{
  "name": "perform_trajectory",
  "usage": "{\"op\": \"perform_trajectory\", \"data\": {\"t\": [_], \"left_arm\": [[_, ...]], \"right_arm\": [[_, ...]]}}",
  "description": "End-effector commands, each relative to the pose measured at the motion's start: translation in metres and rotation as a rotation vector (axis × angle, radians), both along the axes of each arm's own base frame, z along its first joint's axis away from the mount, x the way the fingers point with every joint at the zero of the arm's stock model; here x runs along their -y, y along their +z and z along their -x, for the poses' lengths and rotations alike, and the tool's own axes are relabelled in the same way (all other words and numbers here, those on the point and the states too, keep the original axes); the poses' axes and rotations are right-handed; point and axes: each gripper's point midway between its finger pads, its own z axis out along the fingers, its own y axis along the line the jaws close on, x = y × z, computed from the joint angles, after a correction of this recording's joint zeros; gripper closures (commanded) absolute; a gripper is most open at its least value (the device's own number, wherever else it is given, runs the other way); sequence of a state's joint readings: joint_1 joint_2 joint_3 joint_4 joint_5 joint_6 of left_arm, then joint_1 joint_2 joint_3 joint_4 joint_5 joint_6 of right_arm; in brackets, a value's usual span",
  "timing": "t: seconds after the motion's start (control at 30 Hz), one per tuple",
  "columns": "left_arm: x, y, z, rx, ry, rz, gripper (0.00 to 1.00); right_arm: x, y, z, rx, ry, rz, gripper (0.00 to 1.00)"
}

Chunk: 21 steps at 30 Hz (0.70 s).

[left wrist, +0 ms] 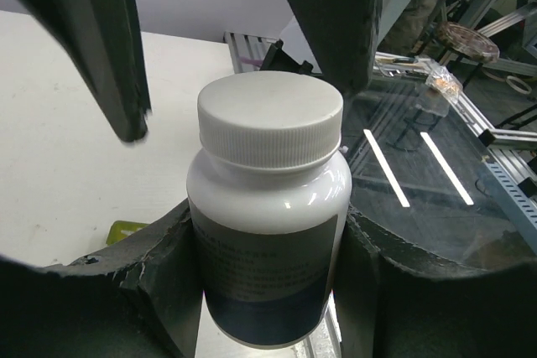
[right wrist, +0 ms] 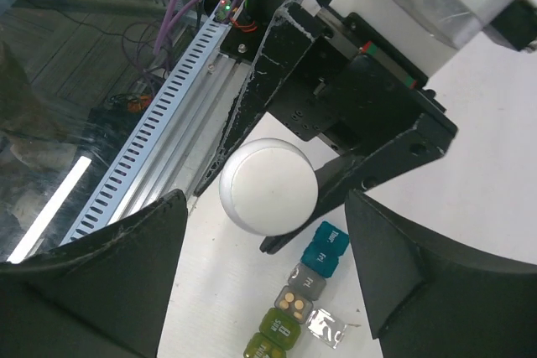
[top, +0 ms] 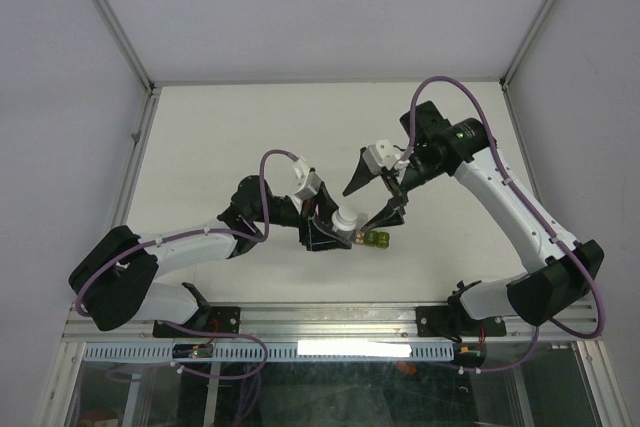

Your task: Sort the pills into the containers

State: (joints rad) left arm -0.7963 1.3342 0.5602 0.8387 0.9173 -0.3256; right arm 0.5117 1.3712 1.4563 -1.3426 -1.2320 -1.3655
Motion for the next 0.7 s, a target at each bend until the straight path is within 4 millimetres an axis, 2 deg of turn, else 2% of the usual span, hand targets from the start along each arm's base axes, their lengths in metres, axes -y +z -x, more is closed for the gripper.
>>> {"op": "perform_trajectory", "data": {"t": [0.0, 0.27, 0.5, 0.6, 0.67], "left_arm": [[0.002, 0.021, 0.003, 0.039, -0.065, 0.040, 1.00], [0.001, 0.021, 0.003, 0.040, -0.059, 0.039, 1.00], [0.002, 0.025, 0.000, 0.045, -0.036, 0.049, 1.00], [0.003, 0.029, -0.008, 0.054, 0.017, 0.058, 1.00], [0.004, 0.033, -0.022, 0.064, 0.114, 0.064, 1.00]], "right_arm": [[-0.010, 0.004, 0.003, 0.023, -0.011, 0.010, 0.23], [-0.016, 0.002, 0.005, -0.001, -0.011, 0.033, 0.37], [-0.016, -0.001, 0.003, -0.021, -0.045, 0.058, 0.54], [-0.016, -0.004, 0.001, -0.033, -0.071, 0.075, 0.61], [-0.016, -0.008, -0.001, -0.053, -0.097, 0.095, 0.63]]}}
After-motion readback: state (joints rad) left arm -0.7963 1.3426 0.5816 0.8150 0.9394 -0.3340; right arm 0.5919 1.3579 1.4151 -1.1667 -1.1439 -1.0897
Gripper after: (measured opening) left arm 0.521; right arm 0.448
